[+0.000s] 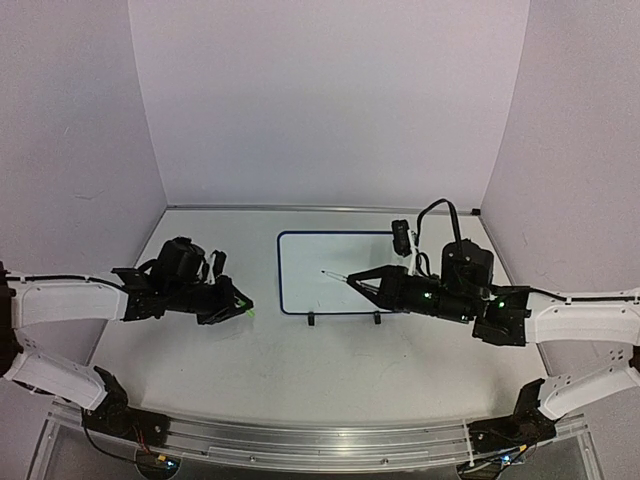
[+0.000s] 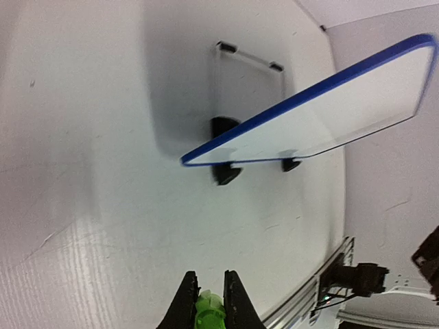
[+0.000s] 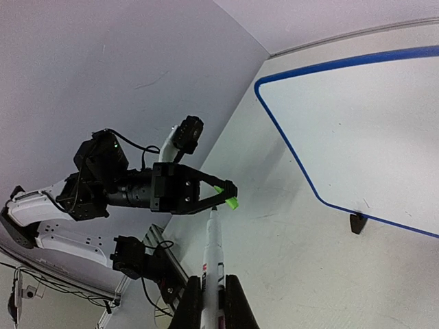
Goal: Write a sentence on the whiteboard
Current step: Place the pen cap at the center of the board.
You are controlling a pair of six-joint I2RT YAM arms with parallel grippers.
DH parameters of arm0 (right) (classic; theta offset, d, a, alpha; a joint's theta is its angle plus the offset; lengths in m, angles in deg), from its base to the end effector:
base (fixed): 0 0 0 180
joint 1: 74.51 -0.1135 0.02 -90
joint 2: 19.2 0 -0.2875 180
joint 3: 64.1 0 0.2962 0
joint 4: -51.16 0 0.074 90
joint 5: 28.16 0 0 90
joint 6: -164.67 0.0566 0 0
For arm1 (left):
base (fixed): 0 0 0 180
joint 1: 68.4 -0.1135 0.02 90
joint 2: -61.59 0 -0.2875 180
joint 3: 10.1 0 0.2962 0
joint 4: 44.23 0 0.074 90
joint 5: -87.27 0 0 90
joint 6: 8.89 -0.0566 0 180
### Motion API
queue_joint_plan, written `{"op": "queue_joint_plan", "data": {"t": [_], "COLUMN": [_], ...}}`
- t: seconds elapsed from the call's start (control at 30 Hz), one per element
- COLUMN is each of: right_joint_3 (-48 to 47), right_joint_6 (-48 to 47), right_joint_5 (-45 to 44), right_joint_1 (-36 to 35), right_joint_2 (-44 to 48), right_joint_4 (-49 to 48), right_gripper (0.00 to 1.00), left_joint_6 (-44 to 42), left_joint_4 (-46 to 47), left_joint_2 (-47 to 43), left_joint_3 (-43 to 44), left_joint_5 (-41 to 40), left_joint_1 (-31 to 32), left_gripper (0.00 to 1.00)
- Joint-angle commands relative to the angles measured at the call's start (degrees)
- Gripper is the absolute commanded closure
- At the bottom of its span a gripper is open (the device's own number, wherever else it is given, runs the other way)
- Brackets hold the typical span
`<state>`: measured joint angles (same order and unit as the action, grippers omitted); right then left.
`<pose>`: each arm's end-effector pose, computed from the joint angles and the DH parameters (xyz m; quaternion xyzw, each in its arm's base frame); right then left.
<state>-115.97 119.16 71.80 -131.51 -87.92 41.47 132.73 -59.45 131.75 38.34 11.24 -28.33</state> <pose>0.1704 0.2803 0.2794 -0.1385 0.7363 0.5515 0.3666 0.2213 -0.2040 0.1968 -0.0353 0.8890 -0.3939 0.2308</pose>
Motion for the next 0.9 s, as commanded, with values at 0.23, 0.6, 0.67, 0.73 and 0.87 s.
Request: {"op": "queue_joint_plan", "data": {"t": [0.23,0.6,0.67,0.73,0.87], "right_joint_3": [-2.53,-3.29,-3.38,-3.58,-3.93], "right_joint_6": [-1.67,-2.73,-2.75,-2.87,-2.99], "right_joint_5": [3.83,5.42,5.49,5.43,5.65], "right_joint_1": [1.38,1.37,1.37,1.32,1.34], "right_joint_2": [-3.81,-6.0,-6.3,-6.61,-7.2], "right_joint_4": [2.16,3.08,3.11,3.23,3.44], "right_gripper": [1.0,1.0,1.0,1.0,1.0], "left_joint_6": [-6.18,-5.81,-5.74,-5.77,-5.64], "left_joint_4": [-4.53,-3.36,-3.74,-4.04,-4.12], "left_joint_2": [15.69,19.43,19.68,19.9,19.97], "left_joint_3": [7.07,5.98,6.12,6.3,6.4], "left_joint_5": [2.26,3.44,3.13,2.99,2.87], "left_joint_1": [4.18,4.49,4.56,4.61,4.66], "left_gripper": [1.0,0.86,0.81,0.75,0.63]}}
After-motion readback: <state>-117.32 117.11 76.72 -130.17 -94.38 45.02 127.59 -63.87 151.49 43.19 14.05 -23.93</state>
